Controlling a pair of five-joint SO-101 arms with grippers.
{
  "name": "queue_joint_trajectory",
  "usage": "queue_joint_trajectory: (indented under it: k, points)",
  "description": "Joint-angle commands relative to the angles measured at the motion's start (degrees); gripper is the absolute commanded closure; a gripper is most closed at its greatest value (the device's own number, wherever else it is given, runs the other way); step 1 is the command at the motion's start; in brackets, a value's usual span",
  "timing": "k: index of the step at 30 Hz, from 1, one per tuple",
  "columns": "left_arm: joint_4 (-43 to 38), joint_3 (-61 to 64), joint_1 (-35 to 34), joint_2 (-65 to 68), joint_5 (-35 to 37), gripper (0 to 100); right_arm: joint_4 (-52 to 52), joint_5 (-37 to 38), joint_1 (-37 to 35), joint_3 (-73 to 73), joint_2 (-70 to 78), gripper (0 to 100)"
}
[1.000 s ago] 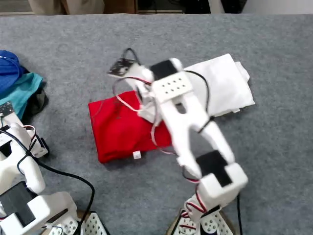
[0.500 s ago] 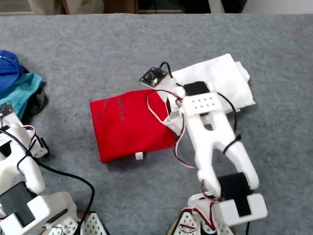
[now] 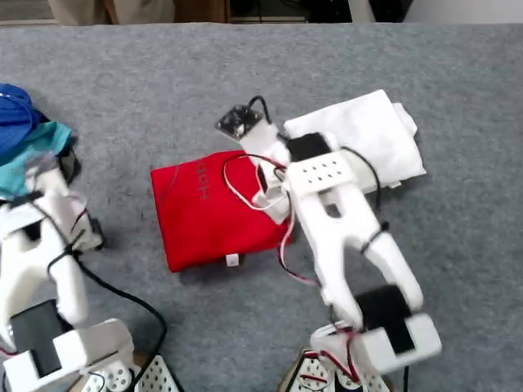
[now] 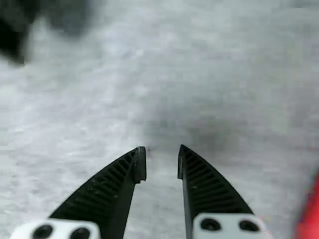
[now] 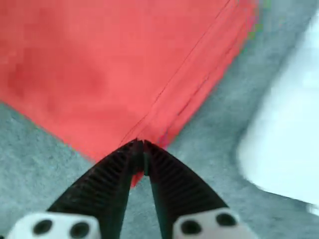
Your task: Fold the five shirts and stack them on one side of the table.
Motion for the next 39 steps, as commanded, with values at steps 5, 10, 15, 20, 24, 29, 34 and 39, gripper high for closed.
queue_joint_trajectory:
  k: [5, 10, 15, 20, 24, 29, 34, 39]
  points:
    - [5.89, -18.64, 21.71, -1.54, 10.99, 88, -10.73, -0.35, 6.55, 4.09, 9.98, 99.7]
    - [-7.21, -19.60, 30.42, 7.16, 11.52, 88, -7.12, -0.35, 5.14, 0.04, 9.19, 99.7]
    - [-5.01, -27.96, 26.73, 25.10, 11.16, 88, 4.22, 0.00, 4.53, -7.34, 0.75, 99.7]
    - [1.58, -36.40, 24.44, 31.87, 11.08, 88, 3.16, -0.18, 4.79, -15.69, -2.51, 99.7]
    - [1.85, -37.01, 26.29, 31.87, 11.08, 88, -3.60, -1.76, 3.65, -23.08, 7.08, 99.6]
    - [1.85, -36.66, 28.75, 32.04, 11.43, 88, -7.12, -6.95, 3.12, -34.42, 25.80, 99.6]
    - [1.85, -37.10, 28.66, 32.31, 11.52, 88, -0.79, -6.86, 3.82, -48.13, 42.51, 99.6]
    - [1.85, -37.10, 28.66, 32.31, 11.52, 88, 12.57, -6.95, 6.37, -66.59, 50.77, 99.7]
